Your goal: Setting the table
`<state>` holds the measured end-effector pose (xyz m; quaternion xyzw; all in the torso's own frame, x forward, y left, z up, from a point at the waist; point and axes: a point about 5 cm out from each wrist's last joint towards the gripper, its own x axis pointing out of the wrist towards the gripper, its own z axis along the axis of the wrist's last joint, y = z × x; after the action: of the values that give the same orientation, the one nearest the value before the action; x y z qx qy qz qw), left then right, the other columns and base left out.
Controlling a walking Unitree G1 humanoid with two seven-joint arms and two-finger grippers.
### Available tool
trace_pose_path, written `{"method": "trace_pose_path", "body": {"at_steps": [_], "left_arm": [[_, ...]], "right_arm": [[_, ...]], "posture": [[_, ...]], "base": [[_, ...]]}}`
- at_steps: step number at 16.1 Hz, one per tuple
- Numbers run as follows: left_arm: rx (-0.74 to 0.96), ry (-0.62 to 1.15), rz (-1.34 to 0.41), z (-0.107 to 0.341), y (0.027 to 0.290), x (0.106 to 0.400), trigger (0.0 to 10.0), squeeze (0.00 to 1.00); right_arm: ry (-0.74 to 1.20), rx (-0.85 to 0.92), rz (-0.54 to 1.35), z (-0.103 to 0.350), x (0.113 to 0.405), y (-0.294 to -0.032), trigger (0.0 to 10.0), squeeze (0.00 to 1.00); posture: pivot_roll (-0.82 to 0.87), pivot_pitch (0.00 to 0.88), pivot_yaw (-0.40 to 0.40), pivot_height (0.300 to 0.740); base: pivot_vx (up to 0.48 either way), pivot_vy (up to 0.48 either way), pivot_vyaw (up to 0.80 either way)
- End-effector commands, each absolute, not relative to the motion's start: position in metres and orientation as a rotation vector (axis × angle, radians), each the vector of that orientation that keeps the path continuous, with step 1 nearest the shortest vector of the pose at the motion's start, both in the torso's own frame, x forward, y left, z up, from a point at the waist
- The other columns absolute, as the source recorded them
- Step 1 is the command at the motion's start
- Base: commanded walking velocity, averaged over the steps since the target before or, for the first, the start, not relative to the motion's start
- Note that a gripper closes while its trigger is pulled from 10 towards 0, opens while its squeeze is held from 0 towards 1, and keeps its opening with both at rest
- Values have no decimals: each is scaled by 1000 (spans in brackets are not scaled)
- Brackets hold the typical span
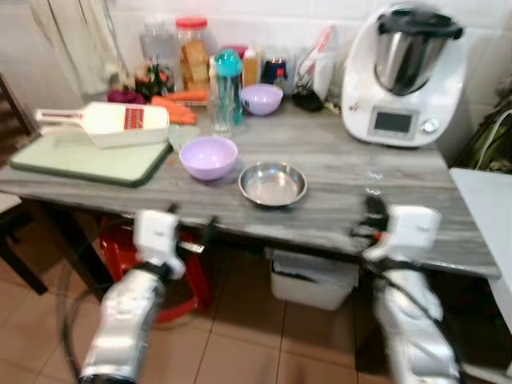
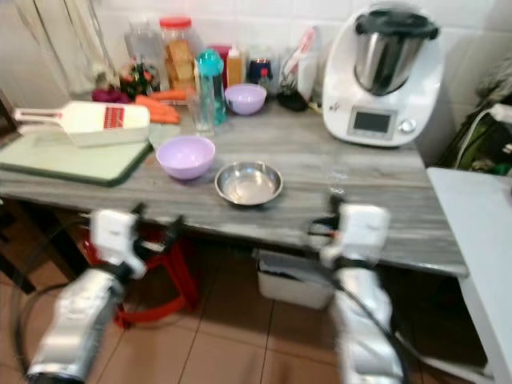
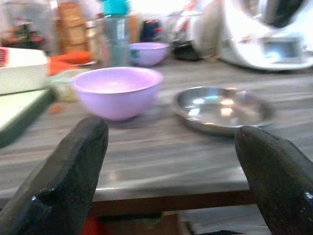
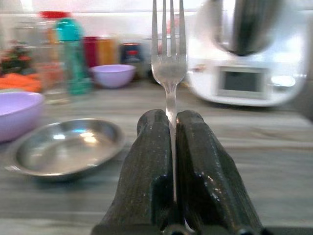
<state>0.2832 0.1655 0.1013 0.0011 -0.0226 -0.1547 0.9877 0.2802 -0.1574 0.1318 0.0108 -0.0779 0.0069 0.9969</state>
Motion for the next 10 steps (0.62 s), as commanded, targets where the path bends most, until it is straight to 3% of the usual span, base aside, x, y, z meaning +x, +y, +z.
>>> {"method": "trace_pose_path", "body": {"at_steps": [1, 4, 7, 10], "left_arm": [[0, -44, -343, 102, 157, 284, 10000, 0], [1, -44, -346, 102, 157, 284, 10000, 0], [-2, -29, -364, 99, 156, 282, 10000, 0], [48, 18, -523, 89, 152, 269, 10000, 0]], "right_arm": [[-159, 6, -24, 133, 280, -169, 10000, 0], [-156, 11, -34, 132, 279, -170, 10000, 0], [-151, 16, -34, 130, 278, -169, 10000, 0], [-94, 8, -64, 119, 279, -173, 10000, 0]], "posture": [[48, 0, 8, 740], [49, 0, 11, 740], [48, 0, 12, 740], [48, 0, 9, 740]], "base": [[307, 0, 0], [312, 0, 0], [0, 0, 0], [0, 0, 0]]}}
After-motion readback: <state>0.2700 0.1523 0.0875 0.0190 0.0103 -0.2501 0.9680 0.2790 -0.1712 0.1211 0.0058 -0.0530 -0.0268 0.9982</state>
